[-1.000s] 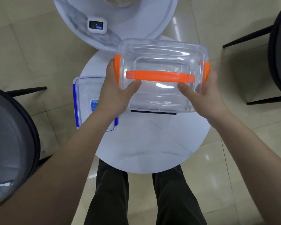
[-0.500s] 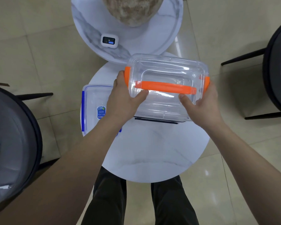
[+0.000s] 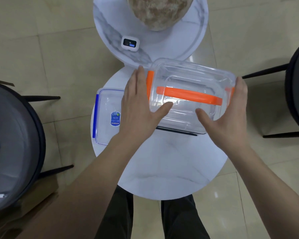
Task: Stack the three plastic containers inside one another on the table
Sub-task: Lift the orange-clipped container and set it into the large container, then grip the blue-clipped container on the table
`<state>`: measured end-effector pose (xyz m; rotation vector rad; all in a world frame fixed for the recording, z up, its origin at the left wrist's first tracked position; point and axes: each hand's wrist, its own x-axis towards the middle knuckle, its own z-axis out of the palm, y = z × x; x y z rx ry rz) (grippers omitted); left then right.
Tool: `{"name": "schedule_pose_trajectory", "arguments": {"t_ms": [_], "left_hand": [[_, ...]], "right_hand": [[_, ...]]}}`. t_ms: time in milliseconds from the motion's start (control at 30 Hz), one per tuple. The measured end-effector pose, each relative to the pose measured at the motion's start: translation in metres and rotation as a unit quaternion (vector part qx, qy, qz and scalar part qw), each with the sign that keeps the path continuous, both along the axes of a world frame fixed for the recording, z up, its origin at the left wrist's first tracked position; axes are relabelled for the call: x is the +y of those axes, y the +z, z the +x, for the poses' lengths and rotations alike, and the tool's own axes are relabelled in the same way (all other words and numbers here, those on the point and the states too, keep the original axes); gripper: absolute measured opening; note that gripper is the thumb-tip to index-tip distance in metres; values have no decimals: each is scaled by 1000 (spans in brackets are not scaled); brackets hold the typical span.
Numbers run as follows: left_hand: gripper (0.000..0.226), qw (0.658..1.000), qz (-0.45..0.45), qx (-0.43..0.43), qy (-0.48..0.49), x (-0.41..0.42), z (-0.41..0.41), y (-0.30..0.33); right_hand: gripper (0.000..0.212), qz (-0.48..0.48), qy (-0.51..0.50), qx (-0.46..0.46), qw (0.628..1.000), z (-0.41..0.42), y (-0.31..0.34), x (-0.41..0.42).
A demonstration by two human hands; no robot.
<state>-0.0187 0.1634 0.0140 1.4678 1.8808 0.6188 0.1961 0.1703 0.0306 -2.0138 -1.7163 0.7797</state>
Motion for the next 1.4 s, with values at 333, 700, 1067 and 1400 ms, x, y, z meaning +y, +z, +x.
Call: {"name": "schedule_pose_trajectory", "arguments": {"t_ms": [333,700,1067,1400], "left_hand": [[99,997,-67,20,35,-80,-47,-9],[95,992,-114,45,29,-117,-95,-25],[96,987,-155,30,11,-127,-120,-59],[109,982,-157,89,-58,-94,-139,-98]], "right_hand": [[86,62,80,16,995,-56,10,-63],[81,9,248,-23,968,-138,-27,-105],[77,-75,289,-13,954,-159,-63,-117],[93,-125,353,-124,919,-194,-104,-74]]}}
